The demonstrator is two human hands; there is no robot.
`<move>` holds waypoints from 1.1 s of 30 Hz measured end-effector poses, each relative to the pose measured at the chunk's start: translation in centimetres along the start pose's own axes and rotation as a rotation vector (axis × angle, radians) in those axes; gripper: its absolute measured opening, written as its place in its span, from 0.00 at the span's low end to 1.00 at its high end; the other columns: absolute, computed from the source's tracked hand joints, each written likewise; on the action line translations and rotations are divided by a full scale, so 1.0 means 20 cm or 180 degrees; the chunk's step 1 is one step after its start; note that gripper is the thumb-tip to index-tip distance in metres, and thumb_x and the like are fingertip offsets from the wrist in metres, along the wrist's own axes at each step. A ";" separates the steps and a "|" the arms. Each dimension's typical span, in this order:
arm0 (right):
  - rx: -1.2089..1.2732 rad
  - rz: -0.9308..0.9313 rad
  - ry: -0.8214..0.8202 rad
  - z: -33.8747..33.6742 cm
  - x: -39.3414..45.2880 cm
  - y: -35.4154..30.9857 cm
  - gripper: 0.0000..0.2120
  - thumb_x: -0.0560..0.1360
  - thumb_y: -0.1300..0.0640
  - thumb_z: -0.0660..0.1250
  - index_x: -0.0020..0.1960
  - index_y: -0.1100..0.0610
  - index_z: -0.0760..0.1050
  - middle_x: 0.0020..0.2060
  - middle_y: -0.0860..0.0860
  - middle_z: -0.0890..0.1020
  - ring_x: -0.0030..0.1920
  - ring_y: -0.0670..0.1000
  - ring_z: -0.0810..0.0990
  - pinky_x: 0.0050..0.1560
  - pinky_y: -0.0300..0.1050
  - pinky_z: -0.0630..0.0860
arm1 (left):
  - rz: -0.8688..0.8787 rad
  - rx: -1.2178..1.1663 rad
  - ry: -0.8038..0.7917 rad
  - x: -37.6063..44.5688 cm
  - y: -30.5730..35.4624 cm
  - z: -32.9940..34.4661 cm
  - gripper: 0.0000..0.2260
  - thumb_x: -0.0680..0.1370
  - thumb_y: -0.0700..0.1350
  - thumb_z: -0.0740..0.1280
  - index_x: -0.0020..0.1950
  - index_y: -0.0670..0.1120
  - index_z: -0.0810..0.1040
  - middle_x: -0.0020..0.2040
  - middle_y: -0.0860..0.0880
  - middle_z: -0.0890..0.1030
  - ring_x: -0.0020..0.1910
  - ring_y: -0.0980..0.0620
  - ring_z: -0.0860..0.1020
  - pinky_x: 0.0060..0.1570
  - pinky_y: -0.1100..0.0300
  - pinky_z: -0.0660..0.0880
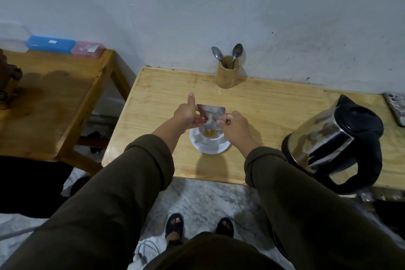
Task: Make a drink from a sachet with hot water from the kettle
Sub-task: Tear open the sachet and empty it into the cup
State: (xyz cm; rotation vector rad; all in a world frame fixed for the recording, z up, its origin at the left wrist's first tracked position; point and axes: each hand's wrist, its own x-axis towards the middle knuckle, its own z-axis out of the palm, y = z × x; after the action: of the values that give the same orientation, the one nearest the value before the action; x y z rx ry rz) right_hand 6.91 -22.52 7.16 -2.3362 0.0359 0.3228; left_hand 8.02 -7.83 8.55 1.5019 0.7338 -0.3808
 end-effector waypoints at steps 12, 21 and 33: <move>-0.0009 -0.0157 0.0185 0.01 0.00 0.00 0.22 0.73 0.60 0.69 0.27 0.53 0.61 0.33 0.49 0.67 0.40 0.52 0.69 0.43 0.41 0.63 | 0.0571 0.0581 -0.0136 0.02 -0.04 0.03 0.28 0.80 0.61 0.46 0.51 0.42 0.78 0.55 0.39 0.83 0.56 0.42 0.82 0.62 0.49 0.77; -0.0124 -0.0116 0.0294 0.02 0.02 0.02 0.17 0.74 0.61 0.68 0.28 0.58 0.67 0.33 0.51 0.67 0.41 0.53 0.70 0.38 0.38 0.63 | 0.0813 0.0782 -0.0150 0.00 -0.04 0.00 0.28 0.80 0.61 0.49 0.49 0.42 0.81 0.54 0.40 0.84 0.55 0.43 0.82 0.62 0.48 0.76; -0.0200 -0.0296 0.0428 0.05 0.01 0.03 0.03 0.71 0.68 0.68 0.40 0.67 0.79 0.39 0.53 0.73 0.41 0.52 0.71 0.35 0.36 0.58 | 0.1056 0.0761 -0.0346 -0.04 -0.04 0.00 0.24 0.80 0.60 0.51 0.38 0.52 0.82 0.39 0.50 0.82 0.50 0.47 0.81 0.61 0.49 0.76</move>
State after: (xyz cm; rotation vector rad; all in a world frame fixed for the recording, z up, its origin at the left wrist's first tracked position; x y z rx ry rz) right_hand 6.83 -22.29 5.96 -2.4097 -0.0178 0.1220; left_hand 6.94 -8.03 8.48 1.7789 0.3517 -0.3017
